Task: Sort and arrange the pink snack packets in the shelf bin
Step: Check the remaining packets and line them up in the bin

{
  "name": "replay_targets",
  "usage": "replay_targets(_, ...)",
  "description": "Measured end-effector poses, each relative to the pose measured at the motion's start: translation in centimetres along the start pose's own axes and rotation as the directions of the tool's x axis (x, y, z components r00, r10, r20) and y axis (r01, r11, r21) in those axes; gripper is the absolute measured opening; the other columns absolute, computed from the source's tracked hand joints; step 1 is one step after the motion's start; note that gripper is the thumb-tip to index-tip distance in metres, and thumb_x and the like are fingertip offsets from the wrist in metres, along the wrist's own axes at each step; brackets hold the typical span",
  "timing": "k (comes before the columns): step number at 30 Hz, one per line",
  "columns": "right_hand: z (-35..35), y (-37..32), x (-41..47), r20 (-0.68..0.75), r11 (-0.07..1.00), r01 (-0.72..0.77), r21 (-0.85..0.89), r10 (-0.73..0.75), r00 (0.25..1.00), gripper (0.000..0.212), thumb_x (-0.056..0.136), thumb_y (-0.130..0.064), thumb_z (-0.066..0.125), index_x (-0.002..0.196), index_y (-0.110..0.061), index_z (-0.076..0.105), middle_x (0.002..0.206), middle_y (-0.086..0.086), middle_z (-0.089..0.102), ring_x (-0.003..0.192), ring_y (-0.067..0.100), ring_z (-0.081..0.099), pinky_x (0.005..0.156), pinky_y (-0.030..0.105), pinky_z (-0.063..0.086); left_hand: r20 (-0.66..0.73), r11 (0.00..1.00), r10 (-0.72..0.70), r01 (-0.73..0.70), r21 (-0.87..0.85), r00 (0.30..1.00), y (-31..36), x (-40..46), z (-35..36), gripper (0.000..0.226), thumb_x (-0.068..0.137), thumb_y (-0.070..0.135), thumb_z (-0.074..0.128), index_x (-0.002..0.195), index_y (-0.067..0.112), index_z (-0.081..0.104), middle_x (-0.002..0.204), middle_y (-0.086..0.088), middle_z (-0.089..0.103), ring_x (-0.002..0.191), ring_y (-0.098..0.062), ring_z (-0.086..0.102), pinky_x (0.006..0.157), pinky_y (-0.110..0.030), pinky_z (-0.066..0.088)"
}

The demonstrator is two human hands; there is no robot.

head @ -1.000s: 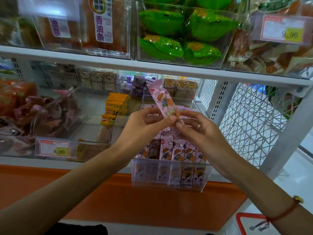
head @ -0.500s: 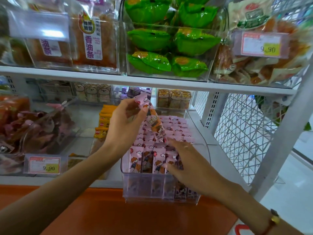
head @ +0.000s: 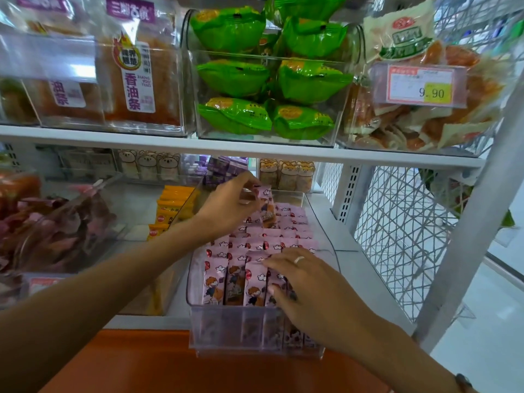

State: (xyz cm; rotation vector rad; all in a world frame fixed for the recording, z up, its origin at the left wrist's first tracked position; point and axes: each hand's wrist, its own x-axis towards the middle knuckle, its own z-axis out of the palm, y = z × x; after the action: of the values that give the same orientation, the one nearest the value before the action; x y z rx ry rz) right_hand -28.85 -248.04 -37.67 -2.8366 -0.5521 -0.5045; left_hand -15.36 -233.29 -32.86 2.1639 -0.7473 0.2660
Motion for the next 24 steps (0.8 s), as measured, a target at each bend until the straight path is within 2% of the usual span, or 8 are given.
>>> replay_targets(6,-0.6,0.3,-0.6,-0.058,0.999,0.001,0.035,0.001,0.998,0.036,0.095,-0.035,0.049,0.131,-0.036,0.049,0.129,-0.018,0.052,0.118,-0.003,0.041,0.095,0.010,0.028,0.181,0.977,0.028,-0.065,0.202,0.983,-0.5,2.5,-0.2,0.024,0.089,0.025,0.066,0.111,0.017,0.058,0.105,0.003,0.061,0.097,-0.013,0.061,0.092,-0.037,0.051)
replay_targets(10,-1.4,0.7,-0.8,-0.141,0.999,0.003,-0.032,-0.007,0.990,0.021,0.086,-0.023,0.066,0.106,-0.026,0.069,0.099,-0.012,0.067,0.095,0.006,0.057,0.079,0.018,0.046,0.304,0.917,-0.030,-0.094,0.387,0.952,-2.1,2.7,2.4,0.025,0.093,0.039,0.058,0.103,0.018,0.067,0.097,0.005,0.062,0.079,-0.003,0.051,0.076,-0.020,0.040)
replay_targets(12,-1.5,1.0,-1.0,-0.163,0.995,-0.023,-0.102,0.006,0.987,0.017,0.083,-0.023,0.069,0.100,-0.024,0.070,0.093,-0.010,0.067,0.090,0.009,0.058,0.074,0.019,0.045,0.326,0.906,-0.053,-0.092,0.413,0.944,-2.8,2.5,3.5,0.026,0.097,0.036,0.050,0.084,0.019,0.066,0.085,0.000,0.063,0.069,-0.007,0.051,0.072,-0.023,0.041)
replay_targets(14,-1.5,1.3,-1.1,-0.155,0.985,-0.075,-0.154,0.051,0.987,0.015,0.084,-0.025,0.067,0.099,-0.025,0.070,0.093,-0.010,0.066,0.090,0.009,0.058,0.074,0.019,0.043,0.286,0.882,-0.069,-0.076,0.466,0.956,-2.8,2.5,3.7,0.025,0.097,0.038,0.049,0.097,0.022,0.068,0.102,0.000,0.065,0.090,-0.014,0.058,0.080,-0.027,0.043)
replay_targets(16,-1.4,1.4,-1.3,-0.122,0.978,-0.101,-0.181,0.080,0.989,0.015,0.087,-0.029,0.062,0.100,-0.027,0.070,0.095,-0.011,0.066,0.093,0.008,0.057,0.078,0.018,0.038,0.185,0.873,-0.026,-0.068,0.482,0.982,-2.5,2.5,3.4,0.033,0.093,0.048,0.052,0.112,0.025,0.065,0.115,0.006,0.061,0.099,-0.012,0.054,0.075,-0.022,0.037)
replay_targets(19,-1.2,1.4,-1.2,-0.073,0.990,-0.092,-0.105,0.085,0.994,0.017,0.090,-0.031,0.057,0.104,-0.030,0.068,0.097,-0.014,0.066,0.092,0.003,0.052,0.082,0.018,0.029,0.169,0.917,0.051,-0.113,0.382,0.984,-1.7,2.2,2.9,0.027,0.091,0.047,0.057,0.107,0.028,0.066,0.120,0.007,0.063,0.092,-0.005,0.052,0.063,-0.016,0.033)
replay_targets(22,-1.1,1.5,-1.0,-0.067,0.995,-0.099,-0.007,0.098,0.993,0.019,0.091,-0.035,0.054,0.106,-0.037,0.066,0.090,-0.021,0.064,0.084,-0.006,0.040,0.079,0.013,0.020,0.271,0.868,0.084,-0.204,0.452,0.959,-1.1,1.7,3.0,0.030,0.090,0.045,0.059,0.109,0.025,0.069,0.119,0.006,0.065,0.098,-0.008,0.056,0.059,-0.010,0.025)
replay_targets(24,-1.1,1.6,-0.9,-0.084,0.994,-0.105,0.043,0.109,0.990,0.017,0.090,-0.036,0.056,0.103,-0.039,0.067,0.082,-0.024,0.061,0.083,-0.009,0.041,0.077,0.011,0.022,0.248,0.860,0.073,-0.187,0.475,0.966,-0.8,1.5,3.1,0.028,0.090,0.042,0.060,0.108,0.024,0.069,0.121,0.005,0.064,0.106,-0.011,0.057,0.059,-0.009,0.022)
